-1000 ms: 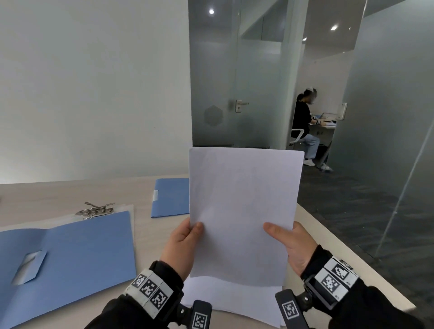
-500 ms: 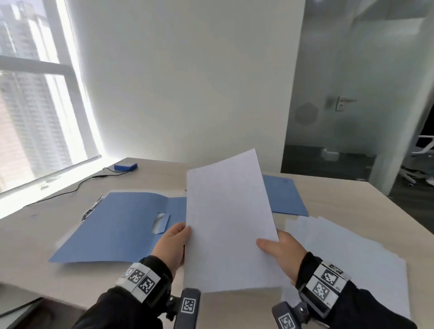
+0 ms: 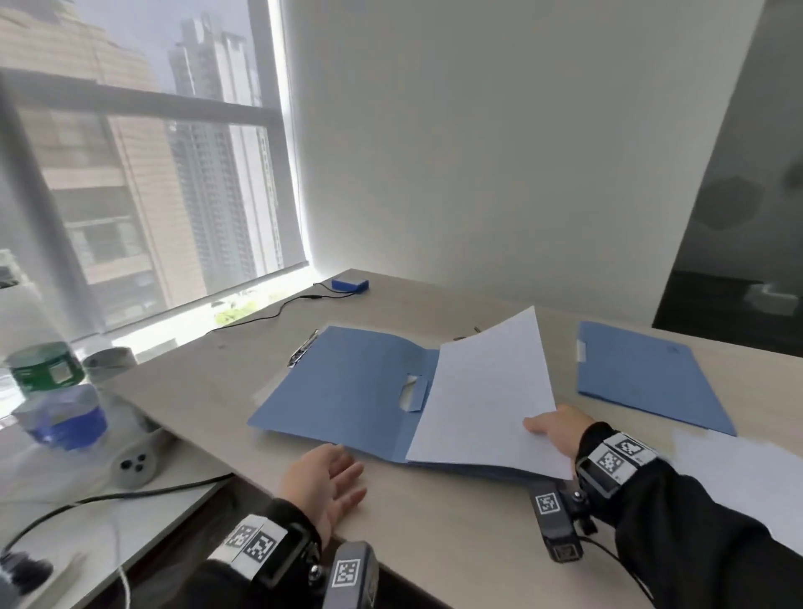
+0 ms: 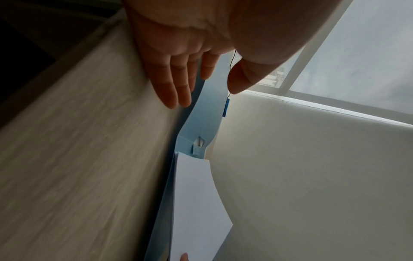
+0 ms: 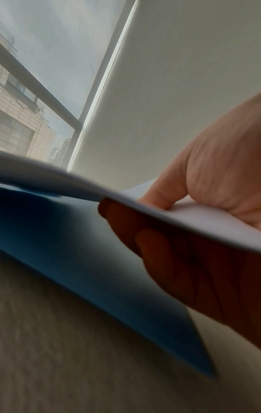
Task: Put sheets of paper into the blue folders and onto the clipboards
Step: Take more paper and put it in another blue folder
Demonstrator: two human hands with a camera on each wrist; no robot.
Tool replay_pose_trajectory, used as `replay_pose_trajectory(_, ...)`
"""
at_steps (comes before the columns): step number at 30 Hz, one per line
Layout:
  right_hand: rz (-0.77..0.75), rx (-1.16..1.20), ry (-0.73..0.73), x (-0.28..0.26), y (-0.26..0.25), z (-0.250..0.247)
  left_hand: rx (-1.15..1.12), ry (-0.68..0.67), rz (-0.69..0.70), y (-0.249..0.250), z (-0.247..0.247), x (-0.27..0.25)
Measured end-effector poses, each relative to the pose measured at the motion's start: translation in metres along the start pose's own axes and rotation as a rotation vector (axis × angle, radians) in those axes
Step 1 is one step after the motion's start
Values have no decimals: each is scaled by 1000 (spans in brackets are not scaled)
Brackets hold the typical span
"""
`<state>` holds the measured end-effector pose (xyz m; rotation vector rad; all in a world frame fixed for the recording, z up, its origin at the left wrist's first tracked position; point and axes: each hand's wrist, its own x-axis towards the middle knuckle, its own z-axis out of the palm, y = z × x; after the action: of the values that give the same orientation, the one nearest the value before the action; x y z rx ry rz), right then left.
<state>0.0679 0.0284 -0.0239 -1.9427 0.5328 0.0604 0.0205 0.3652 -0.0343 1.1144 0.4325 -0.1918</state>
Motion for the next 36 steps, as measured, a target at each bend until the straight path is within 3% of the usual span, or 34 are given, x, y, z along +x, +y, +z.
replay_pose_trajectory(17,38,68,-101,6,-3,31,-285,-127,-67,7,12,20)
replay_pose_trajectory(27,38,96,-166,3,-5,30,-1,-254,-227,6,59,31)
replay_pose_trajectory(33,44,143,-202,-2,-11,32,177,-243,-198,1,75,28)
replay_pose_trajectory(36,14,335,-148,-9,-17,31,226,-229,-188,-2,75,33)
